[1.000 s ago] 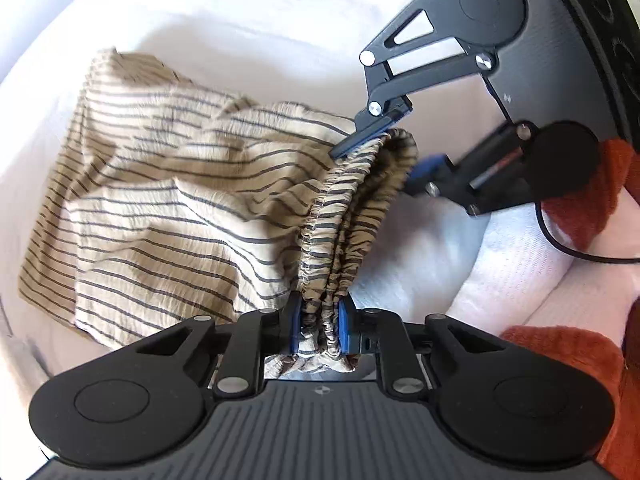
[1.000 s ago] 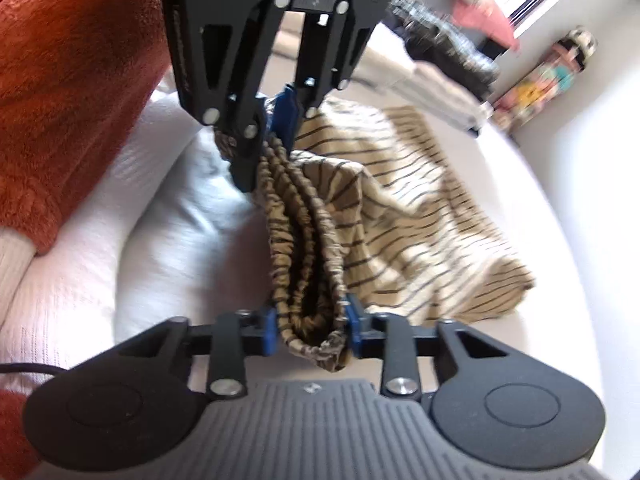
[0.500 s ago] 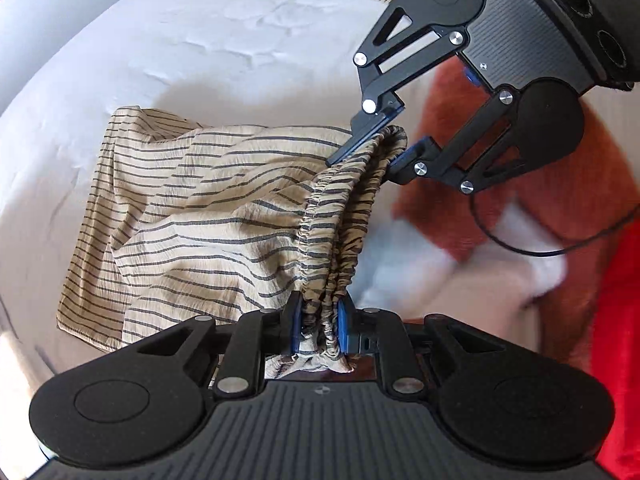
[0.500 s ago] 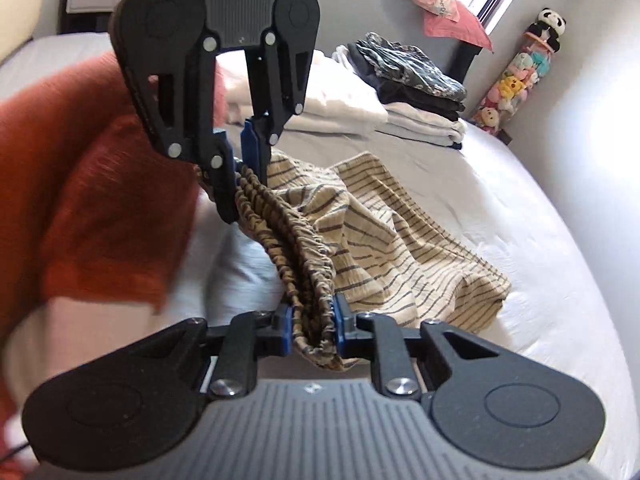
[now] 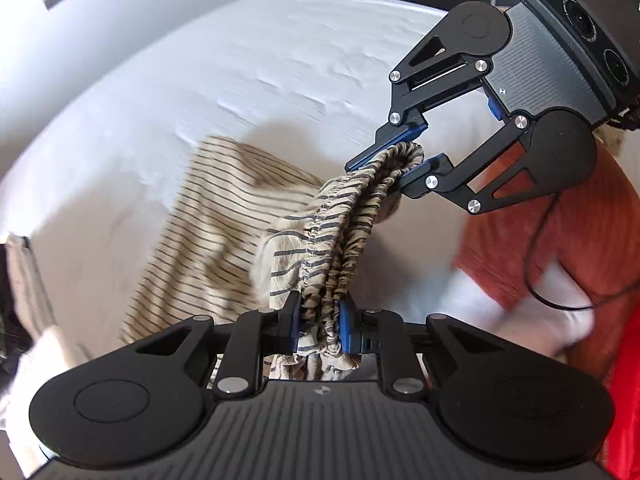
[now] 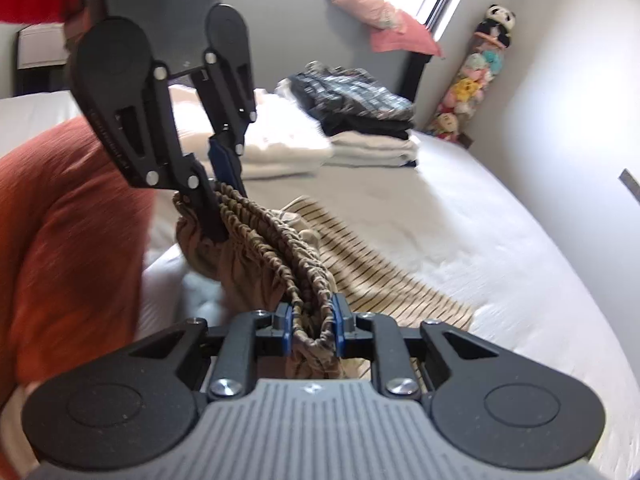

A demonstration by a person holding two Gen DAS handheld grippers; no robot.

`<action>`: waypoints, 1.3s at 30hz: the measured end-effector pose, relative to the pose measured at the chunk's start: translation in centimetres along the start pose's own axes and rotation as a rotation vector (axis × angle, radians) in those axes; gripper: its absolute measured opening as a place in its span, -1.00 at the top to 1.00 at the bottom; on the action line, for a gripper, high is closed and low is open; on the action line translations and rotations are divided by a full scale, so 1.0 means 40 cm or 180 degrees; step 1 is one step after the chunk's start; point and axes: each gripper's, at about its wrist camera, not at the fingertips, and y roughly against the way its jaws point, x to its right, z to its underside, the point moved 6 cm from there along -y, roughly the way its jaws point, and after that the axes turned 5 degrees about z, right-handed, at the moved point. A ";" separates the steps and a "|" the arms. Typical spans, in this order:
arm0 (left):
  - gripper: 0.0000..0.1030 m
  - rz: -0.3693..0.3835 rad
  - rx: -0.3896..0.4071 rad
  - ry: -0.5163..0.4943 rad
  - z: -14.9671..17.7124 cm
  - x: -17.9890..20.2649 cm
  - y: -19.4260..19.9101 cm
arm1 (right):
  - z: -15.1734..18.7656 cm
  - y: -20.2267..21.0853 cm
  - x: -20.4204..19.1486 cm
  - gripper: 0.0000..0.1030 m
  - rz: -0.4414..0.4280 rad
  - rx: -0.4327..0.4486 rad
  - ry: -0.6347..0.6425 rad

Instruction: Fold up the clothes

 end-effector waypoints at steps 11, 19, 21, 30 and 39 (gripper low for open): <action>0.39 -0.0349 0.0145 0.0378 -0.064 -0.259 -0.051 | -0.101 -0.208 0.125 0.58 0.0300 -0.0105 -0.0015; 0.37 -0.0270 0.0093 0.0798 -0.029 -0.430 -0.197 | -0.068 -0.435 0.178 0.58 0.0136 -0.0442 -0.0300; 0.37 -0.0303 0.0080 0.0890 -0.015 -0.463 -0.234 | -0.047 -0.483 0.177 0.58 0.0132 -0.0523 -0.0320; 0.36 -0.0229 0.0480 0.1712 0.053 -0.554 -0.291 | 0.029 -0.644 0.197 0.57 -0.0009 -0.0701 -0.0653; -0.03 -0.0217 0.1218 0.2760 0.108 -0.533 -0.202 | 0.048 -0.630 0.223 0.23 0.0192 -0.0628 -0.1100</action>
